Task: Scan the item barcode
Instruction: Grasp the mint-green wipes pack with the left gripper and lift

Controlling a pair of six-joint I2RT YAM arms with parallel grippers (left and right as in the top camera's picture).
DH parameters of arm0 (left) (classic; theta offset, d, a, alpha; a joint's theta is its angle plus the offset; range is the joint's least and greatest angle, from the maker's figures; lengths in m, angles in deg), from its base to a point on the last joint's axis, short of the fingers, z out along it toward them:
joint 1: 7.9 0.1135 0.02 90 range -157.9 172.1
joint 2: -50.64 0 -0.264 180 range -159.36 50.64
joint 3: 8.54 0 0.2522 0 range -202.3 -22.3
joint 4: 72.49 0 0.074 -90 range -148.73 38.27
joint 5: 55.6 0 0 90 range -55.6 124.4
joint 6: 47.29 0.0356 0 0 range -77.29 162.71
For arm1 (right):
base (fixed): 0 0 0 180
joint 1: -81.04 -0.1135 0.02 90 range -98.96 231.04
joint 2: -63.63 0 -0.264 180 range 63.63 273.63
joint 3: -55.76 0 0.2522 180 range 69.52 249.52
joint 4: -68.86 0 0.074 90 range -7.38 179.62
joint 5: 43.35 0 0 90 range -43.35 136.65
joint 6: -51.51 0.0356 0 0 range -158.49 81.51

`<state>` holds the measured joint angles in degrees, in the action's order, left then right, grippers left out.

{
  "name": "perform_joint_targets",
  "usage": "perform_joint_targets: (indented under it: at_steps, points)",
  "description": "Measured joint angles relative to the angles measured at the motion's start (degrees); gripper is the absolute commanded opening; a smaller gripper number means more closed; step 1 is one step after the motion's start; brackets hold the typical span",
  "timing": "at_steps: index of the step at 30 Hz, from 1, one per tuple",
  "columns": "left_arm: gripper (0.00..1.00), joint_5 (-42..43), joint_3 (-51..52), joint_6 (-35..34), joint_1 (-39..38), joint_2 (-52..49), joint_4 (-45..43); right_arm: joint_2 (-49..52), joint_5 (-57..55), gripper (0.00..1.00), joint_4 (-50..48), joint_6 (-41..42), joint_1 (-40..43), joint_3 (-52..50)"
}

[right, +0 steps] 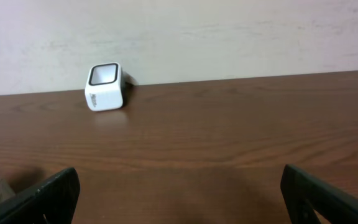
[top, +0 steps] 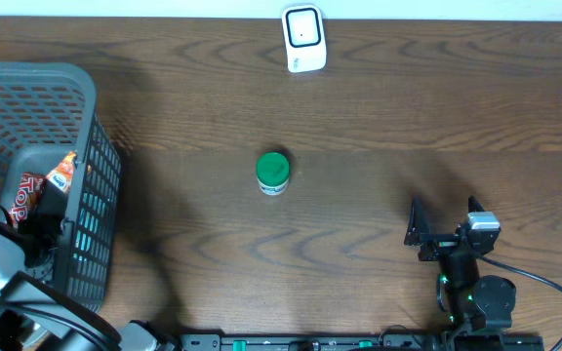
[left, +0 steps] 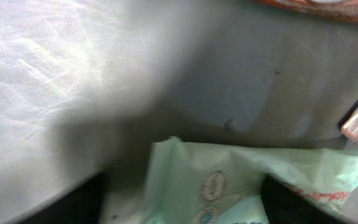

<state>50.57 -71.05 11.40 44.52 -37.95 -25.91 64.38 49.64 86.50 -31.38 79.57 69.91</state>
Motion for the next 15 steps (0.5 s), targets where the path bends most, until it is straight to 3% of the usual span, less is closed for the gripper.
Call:
perform_joint_targets:
  at_steps: [1,15]
  points:
    - [0.08,0.6,-0.1,0.2,0.0,-0.5,-0.4,0.0,0.0,0.99,0.0,0.0,0.0,0.0]
    - [0.07,11.6,-1.8,0.0,0.2,-1.6,-1.2,0.0,0.0,0.99,0.0,0.0,0.0,0.0]
